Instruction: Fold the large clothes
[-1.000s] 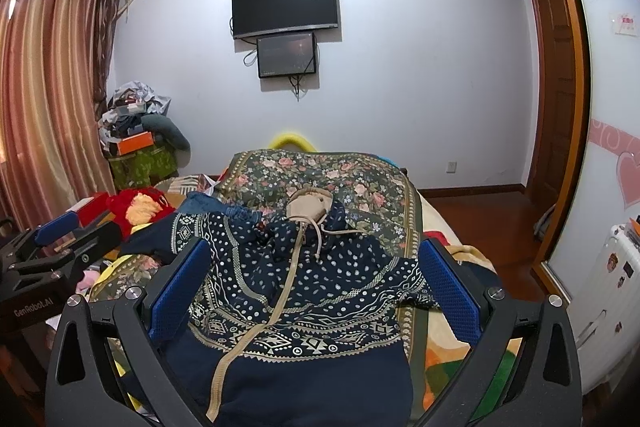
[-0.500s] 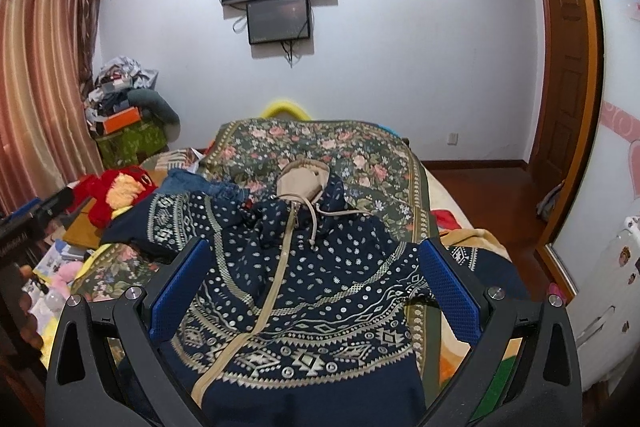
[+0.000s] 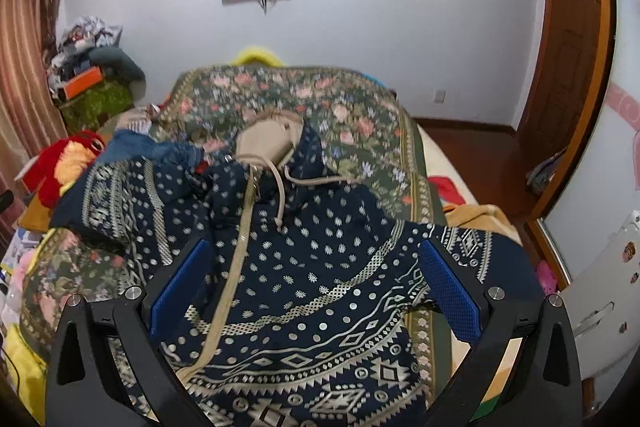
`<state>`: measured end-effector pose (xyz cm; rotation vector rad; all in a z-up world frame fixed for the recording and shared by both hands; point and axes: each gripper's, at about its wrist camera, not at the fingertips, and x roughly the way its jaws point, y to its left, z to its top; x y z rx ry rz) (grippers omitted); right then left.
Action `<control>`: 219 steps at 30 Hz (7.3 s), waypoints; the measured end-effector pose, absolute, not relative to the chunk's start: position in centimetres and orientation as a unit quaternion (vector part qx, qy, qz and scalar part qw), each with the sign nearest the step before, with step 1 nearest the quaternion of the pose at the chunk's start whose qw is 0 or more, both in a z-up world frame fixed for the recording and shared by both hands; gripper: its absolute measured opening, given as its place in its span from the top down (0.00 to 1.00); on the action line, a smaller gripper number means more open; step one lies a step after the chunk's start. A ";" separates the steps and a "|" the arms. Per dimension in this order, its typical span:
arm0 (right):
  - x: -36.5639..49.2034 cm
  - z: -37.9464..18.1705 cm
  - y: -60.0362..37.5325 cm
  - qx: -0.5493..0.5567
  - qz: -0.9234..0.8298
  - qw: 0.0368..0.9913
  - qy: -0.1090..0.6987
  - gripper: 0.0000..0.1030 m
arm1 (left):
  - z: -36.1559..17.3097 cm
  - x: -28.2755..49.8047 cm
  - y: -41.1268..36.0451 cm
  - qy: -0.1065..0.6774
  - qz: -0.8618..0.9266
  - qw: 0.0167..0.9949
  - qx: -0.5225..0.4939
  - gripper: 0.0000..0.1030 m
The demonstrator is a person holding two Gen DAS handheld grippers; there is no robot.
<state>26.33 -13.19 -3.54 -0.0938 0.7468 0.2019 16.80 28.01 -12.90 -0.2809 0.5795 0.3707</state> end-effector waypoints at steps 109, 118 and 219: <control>35.8 -17.0 -10.6 -0.177 0.180 0.799 0.546 0.38 | -23.5 32.1 18.3 0.524 0.041 0.850 -0.035 0.34; 35.1 -18.2 -7.5 -0.263 0.175 0.805 0.502 0.84 | -22.1 32.6 17.4 0.487 0.035 0.866 -0.110 0.90; 37.0 5.5 -25.7 0.099 0.088 0.944 0.304 0.94 | -13.0 26.0 10.3 0.434 0.049 0.894 -0.101 0.07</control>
